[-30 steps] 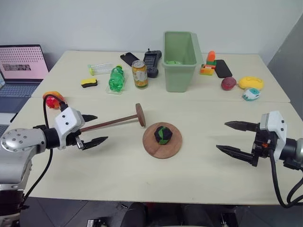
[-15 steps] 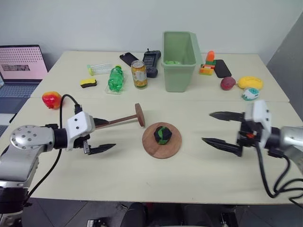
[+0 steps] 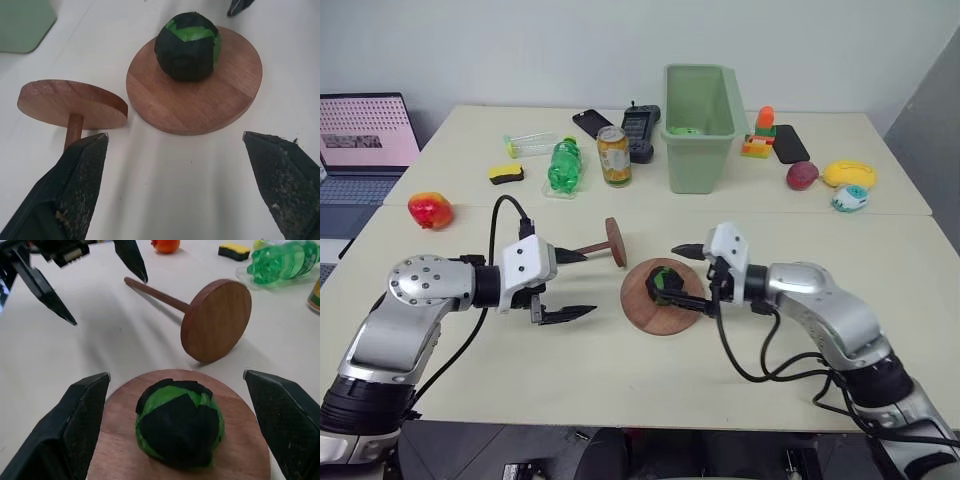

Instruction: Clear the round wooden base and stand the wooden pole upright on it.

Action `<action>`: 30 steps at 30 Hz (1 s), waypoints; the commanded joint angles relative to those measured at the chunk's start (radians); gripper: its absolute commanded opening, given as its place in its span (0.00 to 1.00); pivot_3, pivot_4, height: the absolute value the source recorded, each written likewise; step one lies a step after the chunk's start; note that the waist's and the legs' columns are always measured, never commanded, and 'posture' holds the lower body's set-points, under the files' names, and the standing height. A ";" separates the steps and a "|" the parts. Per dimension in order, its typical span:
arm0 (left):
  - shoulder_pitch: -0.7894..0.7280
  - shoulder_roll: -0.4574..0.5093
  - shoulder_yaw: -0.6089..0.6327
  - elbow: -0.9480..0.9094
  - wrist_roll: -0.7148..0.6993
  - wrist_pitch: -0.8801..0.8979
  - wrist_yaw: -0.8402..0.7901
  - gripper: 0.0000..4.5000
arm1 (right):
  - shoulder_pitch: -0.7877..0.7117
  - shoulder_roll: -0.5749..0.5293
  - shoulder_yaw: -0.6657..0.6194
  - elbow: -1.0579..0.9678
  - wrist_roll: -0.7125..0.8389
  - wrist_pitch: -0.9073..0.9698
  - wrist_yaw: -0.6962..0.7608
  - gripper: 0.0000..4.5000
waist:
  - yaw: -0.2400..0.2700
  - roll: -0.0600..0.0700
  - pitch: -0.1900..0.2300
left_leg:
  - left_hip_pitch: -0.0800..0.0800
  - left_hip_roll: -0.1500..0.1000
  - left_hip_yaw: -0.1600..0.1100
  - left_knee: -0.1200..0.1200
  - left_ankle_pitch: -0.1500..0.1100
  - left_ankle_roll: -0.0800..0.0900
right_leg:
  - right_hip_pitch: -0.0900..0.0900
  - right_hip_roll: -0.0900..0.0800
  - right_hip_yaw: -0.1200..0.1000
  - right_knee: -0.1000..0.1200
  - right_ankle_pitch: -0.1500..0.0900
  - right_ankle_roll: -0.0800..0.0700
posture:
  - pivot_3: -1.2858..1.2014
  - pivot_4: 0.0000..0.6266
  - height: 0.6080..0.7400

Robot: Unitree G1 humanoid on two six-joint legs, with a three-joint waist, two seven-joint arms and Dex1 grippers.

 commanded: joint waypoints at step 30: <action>-0.262 -0.269 -0.120 -0.055 -0.120 0.141 0.077 1.00 | 0.251 -0.030 -0.433 -0.144 -0.102 0.036 -0.217 0.37 | 0.019 -0.002 0.000 | -0.005 -0.004 -0.004 0.007 0.000 0.000 | 0.002 -0.001 -0.002 0.000 0.001 0.001 | 0.52 0.24 1.00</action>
